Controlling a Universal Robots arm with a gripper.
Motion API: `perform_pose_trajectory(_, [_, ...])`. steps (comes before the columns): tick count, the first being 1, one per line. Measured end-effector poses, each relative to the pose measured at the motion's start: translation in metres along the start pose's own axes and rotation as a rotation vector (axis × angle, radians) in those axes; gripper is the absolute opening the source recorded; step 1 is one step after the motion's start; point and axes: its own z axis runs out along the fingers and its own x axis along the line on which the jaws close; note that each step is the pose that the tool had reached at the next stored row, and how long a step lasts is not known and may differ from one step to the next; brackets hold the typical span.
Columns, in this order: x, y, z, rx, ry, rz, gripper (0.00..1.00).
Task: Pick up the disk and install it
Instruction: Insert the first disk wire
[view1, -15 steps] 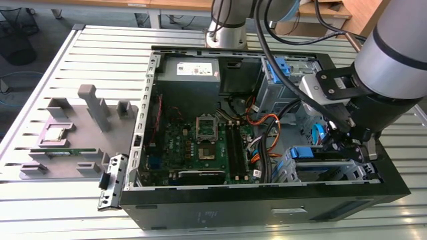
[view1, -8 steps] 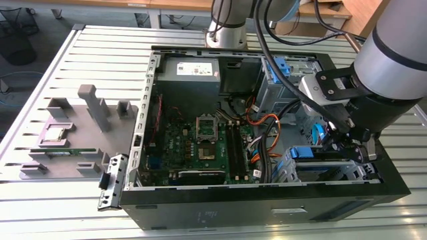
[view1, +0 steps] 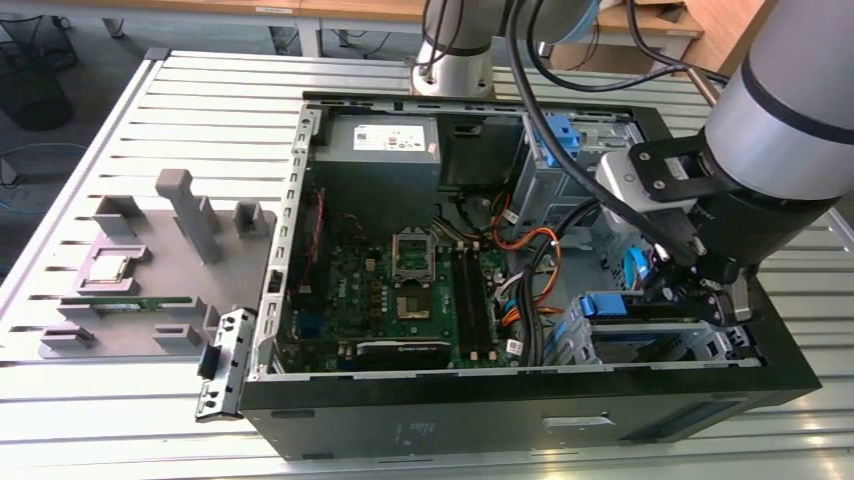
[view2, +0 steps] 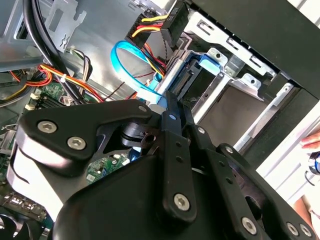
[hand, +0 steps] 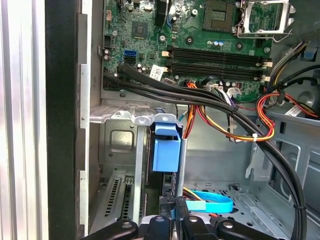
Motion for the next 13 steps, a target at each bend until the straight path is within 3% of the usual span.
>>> perform_pose_trajectory(9, [0.0002, 0.0004, 0.0017, 0.0002, -0.0003, 0.000, 0.16])
perform_pose_trajectory(13, [-0.0001, 0.0000, -0.0008, 0.0004, -0.0015, 0.000, 0.16])
